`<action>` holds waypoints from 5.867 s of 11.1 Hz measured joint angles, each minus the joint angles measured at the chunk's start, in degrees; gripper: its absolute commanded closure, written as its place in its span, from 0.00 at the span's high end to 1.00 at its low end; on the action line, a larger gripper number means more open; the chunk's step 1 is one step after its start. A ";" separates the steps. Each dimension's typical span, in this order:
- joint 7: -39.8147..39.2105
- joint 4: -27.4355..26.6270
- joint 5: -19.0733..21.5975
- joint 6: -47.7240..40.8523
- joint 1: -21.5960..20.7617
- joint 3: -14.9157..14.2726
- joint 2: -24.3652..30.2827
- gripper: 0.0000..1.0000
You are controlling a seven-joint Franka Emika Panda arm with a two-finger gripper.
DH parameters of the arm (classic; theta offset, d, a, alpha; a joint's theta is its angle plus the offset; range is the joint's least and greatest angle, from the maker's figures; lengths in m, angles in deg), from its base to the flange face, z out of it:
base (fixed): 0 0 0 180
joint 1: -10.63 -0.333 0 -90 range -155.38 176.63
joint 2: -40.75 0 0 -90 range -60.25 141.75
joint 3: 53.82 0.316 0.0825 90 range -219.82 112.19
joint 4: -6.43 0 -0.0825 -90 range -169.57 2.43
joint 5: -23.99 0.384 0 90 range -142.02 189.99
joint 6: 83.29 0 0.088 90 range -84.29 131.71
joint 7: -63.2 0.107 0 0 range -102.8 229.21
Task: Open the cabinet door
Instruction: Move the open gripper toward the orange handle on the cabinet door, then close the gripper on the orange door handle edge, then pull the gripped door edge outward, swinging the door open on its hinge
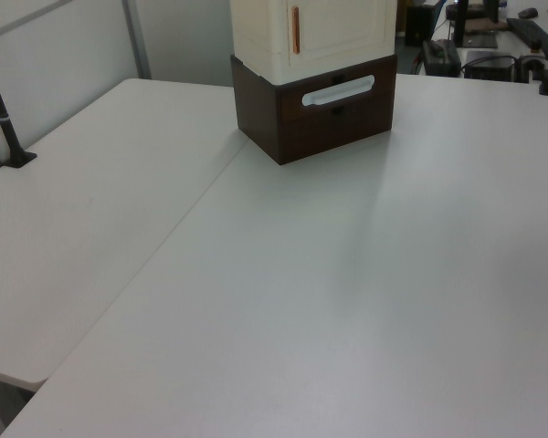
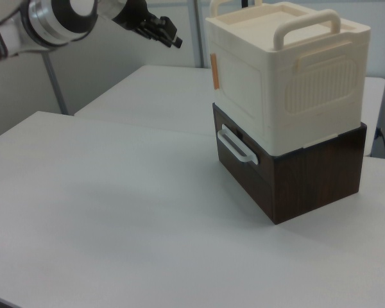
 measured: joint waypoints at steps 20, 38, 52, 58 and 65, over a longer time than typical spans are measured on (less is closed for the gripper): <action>48.23 0.00 -36.87 26.97 3.81 -0.30 -14.21 0.39; 48.38 1.67 -38.65 26.98 4.07 -0.43 -15.01 0.06; 48.27 -11.26 -38.68 26.98 6.39 3.75 -4.88 0.38; 48.55 -24.02 -31.94 18.23 6.62 6.33 4.40 1.00; 47.86 -8.09 -1.60 -6.73 6.73 9.60 4.33 1.00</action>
